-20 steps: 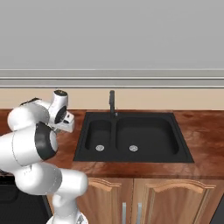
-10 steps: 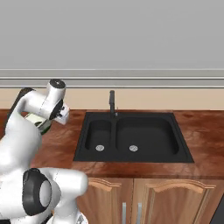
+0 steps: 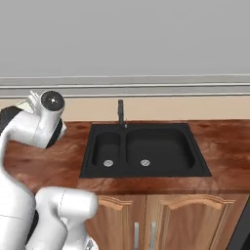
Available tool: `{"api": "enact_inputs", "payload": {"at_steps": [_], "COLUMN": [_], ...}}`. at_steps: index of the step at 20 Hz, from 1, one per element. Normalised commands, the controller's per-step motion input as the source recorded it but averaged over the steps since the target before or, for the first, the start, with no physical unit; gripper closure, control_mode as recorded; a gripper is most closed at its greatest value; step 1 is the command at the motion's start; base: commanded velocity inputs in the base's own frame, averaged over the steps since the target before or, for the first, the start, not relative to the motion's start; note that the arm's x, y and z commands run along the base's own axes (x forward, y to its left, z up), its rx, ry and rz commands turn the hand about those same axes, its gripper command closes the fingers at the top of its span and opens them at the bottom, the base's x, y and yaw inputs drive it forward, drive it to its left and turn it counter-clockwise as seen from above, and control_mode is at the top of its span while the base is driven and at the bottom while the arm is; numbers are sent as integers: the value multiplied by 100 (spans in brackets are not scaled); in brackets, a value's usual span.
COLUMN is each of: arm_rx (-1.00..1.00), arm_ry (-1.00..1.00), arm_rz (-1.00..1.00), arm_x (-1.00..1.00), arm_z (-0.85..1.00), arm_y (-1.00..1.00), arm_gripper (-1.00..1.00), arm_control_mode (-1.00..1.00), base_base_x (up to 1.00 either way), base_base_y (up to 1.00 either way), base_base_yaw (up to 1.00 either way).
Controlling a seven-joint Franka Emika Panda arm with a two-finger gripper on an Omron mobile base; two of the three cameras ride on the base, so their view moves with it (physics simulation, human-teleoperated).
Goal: Move the mug from next to the sink to the open cabinet. Then, move the bowl with the potato to the fridge to clear the area for faucet cleaning.
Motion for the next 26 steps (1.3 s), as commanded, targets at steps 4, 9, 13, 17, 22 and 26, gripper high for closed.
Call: {"api": "enact_inputs", "payload": {"at_steps": [4, 9, 13, 17, 22, 26], "arm_rx": [0, 0, 0, 0, 0, 0], "arm_ry": [0, 0, 0, 0, 0, 0], "arm_rz": [0, 0, 0, 0, 0, 0], "arm_x": [0, 0, 0, 0, 0, 0], "arm_z": [0, 0, 0, 0, 0, 0], "arm_y": [0, 0, 0, 0, 0, 0], "arm_gripper": [100, 100, 100, 100, 100, 100], "arm_control_mode": [100, 100, 100, 100, 100, 100], "base_base_x": [-65, -45, -31, -26, -29, -11], "base_base_y": [-11, 0, 0, 1, 0, -25], "base_base_yaw": [-77, -91, -99, -100, -95, -90]}}
